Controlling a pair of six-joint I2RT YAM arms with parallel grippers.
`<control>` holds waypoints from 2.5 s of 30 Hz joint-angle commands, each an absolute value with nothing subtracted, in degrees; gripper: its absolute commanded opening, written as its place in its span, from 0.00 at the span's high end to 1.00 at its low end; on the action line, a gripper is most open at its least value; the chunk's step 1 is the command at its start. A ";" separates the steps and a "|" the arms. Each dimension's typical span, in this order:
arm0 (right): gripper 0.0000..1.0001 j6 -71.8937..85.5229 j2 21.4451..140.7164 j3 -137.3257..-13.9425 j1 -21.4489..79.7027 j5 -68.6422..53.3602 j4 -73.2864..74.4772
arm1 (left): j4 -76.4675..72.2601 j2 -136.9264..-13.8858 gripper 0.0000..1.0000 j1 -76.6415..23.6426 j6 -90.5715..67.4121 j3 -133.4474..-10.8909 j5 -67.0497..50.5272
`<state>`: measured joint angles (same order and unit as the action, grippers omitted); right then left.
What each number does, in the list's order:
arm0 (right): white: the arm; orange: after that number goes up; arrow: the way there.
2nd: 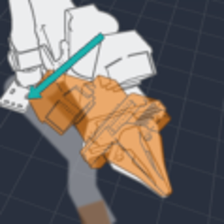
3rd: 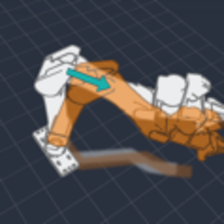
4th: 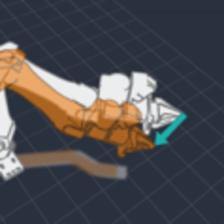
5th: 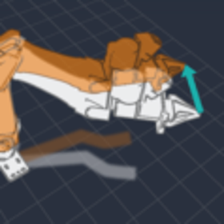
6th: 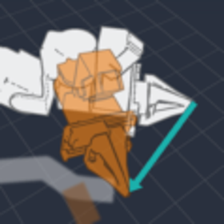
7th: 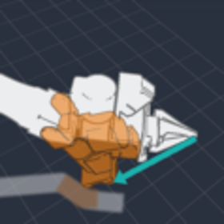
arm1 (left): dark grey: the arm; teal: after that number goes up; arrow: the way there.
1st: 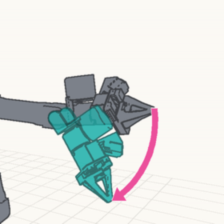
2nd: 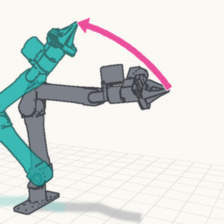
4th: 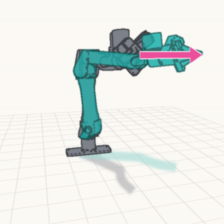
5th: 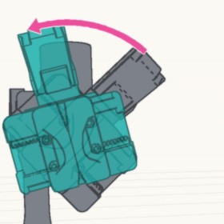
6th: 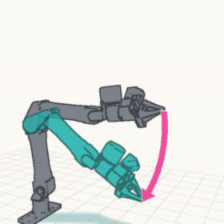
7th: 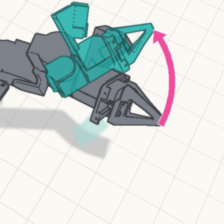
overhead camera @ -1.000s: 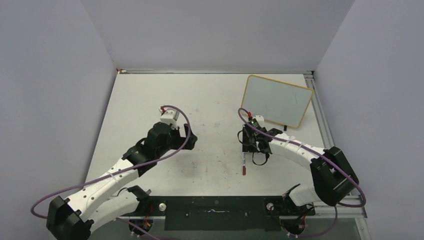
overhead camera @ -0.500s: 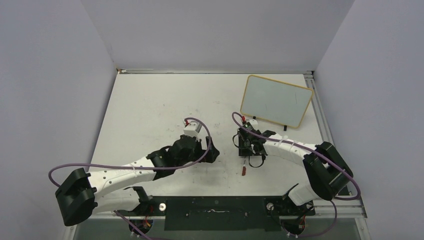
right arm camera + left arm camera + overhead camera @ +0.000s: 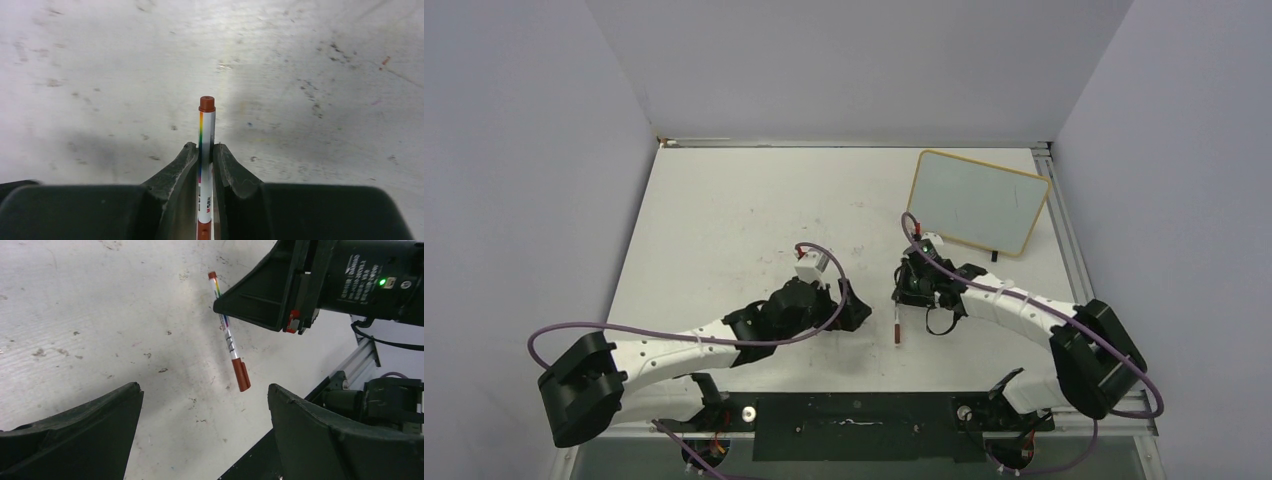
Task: Write a sentence on the whiteboard
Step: Open the whiteboard marker at the center of the board.
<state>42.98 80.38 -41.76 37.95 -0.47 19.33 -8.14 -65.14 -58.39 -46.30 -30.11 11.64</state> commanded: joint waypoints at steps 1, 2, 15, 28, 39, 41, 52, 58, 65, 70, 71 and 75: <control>0.95 49.19 71.75 -40.80 38.23 -6.37 8.34 | -20.46 -66.33 0.06 -58.80 -48.30 -28.81 6.13; 0.95 50.16 70.33 -40.44 38.24 -7.22 6.12 | -21.83 -66.76 0.06 -58.80 -48.52 -28.71 5.06; 0.95 52.27 61.32 -39.08 38.43 -9.21 -6.84 | -35.06 -69.74 0.43 -58.89 -52.11 -27.98 -3.82; 0.95 52.56 57.82 -36.82 38.44 -11.09 -6.93 | -35.32 -70.29 0.88 -58.25 -52.12 -27.95 -0.67; 0.17 40.24 59.23 -46.48 35.03 -14.15 9.75 | -6.43 -59.80 1.00 -42.46 -39.86 -34.46 -14.64; 0.13 38.11 60.14 -47.73 29.65 -21.07 10.91 | 5.06 -57.90 1.00 -40.23 -33.12 -38.50 -18.53; 0.00 28.51 68.21 -53.41 16.96 -62.38 9.78 | 34.99 -59.98 1.00 -39.57 -1.77 -50.47 -31.19; 0.05 25.04 69.60 -54.31 20.42 -66.27 13.49 | 30.41 -59.30 1.00 -40.02 2.40 -48.01 -38.24; 0.04 24.61 74.30 -55.27 28.31 -70.01 14.20 | 29.25 -61.45 1.00 -41.02 3.28 -48.27 -46.88; 0.04 29.16 74.14 -52.62 30.58 -70.68 9.10 | 28.30 -61.04 1.00 -41.71 2.90 -47.55 -46.46; 0.06 30.13 73.99 -52.04 31.08 -70.62 7.97 | 28.26 -61.15 1.00 -41.83 2.87 -47.47 -46.41; 0.15 33.01 73.47 -50.02 32.90 -69.92 4.81 | 27.68 -61.19 1.00 -41.98 2.42 -47.12 -45.77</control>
